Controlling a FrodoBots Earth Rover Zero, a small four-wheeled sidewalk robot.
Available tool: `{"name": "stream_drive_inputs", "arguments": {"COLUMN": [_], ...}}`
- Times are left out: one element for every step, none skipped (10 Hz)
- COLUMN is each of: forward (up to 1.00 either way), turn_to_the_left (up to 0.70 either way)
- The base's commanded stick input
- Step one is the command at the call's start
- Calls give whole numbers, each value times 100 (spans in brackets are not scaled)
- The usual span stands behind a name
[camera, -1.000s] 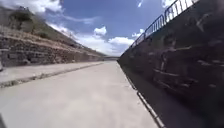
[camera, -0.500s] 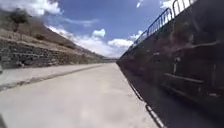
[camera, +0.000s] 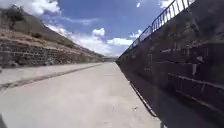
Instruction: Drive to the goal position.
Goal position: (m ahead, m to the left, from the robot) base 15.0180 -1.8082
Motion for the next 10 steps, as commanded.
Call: {"name": "stream_drive_inputs", "arguments": {"forward": [100,100,100,100,100,100,100,100,100,100], "turn_to_the_left": [0,0,0,0,0,0,0,0,0,0]}}
